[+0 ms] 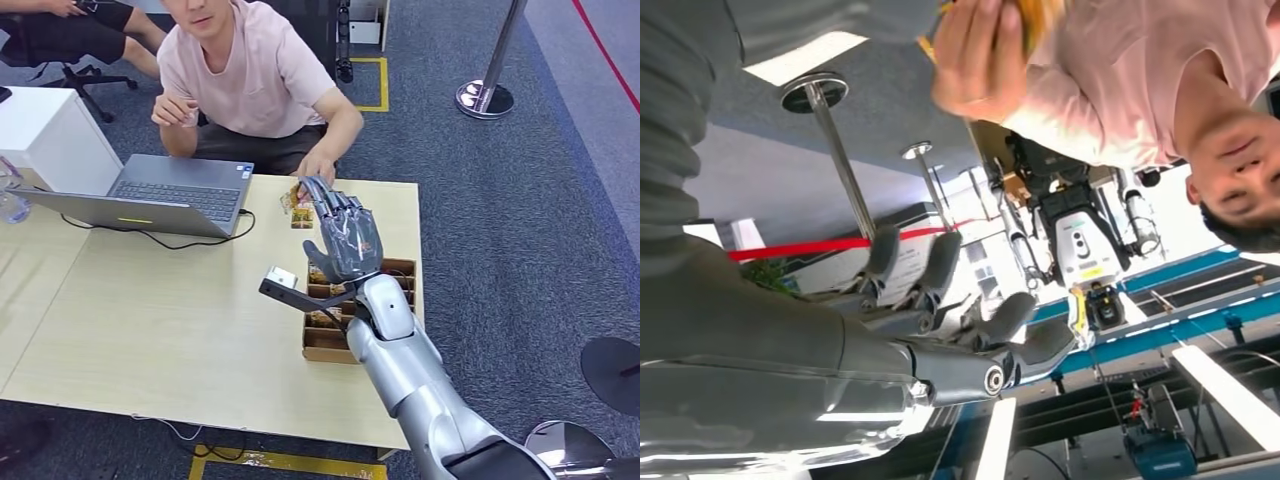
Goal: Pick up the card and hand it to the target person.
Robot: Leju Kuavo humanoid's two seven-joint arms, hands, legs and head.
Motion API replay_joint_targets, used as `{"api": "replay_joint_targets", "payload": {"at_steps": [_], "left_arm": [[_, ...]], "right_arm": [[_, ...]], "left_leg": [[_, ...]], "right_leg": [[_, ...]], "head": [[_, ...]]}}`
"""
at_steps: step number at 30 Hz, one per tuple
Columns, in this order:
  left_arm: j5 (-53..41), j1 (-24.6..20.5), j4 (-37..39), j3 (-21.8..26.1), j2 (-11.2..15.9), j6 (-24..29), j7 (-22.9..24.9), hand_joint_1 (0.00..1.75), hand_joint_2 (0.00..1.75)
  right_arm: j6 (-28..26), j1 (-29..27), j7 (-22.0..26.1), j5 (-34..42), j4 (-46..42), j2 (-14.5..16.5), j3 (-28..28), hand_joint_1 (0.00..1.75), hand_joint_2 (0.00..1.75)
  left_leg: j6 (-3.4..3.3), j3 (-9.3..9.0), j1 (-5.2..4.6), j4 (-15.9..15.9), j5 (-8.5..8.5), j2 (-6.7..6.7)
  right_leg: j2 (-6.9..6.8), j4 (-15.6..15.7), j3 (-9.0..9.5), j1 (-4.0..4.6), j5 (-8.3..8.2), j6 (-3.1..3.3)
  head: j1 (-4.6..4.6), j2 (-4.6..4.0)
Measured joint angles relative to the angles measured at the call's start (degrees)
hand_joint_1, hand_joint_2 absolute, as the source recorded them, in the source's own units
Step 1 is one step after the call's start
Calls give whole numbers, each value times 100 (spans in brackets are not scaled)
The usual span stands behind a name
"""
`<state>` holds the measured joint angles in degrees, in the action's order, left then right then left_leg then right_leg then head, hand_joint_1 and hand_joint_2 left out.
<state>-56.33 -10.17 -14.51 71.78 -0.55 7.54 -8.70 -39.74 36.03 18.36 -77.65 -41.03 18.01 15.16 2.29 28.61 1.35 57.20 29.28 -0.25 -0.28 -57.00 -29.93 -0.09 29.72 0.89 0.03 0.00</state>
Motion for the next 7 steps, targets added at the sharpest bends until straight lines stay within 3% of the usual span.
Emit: {"api": "replay_joint_targets", "payload": {"at_steps": [4,7], "left_arm": [[0,-3,0,0,0,0,2,0,0],[-2,-4,0,-1,0,1,15,0,0]], "right_arm": [[0,19,1,-2,63,2,-43,0,175],[-1,23,-1,-19,81,2,-56,0,175]], "left_leg": [[0,0,0,0,0,0],[0,-1,0,0,0,0]], "right_leg": [[0,0,0,0,0,0],[0,0,0,0,0,0]], "head": [[-1,0],[-1,0]]}}
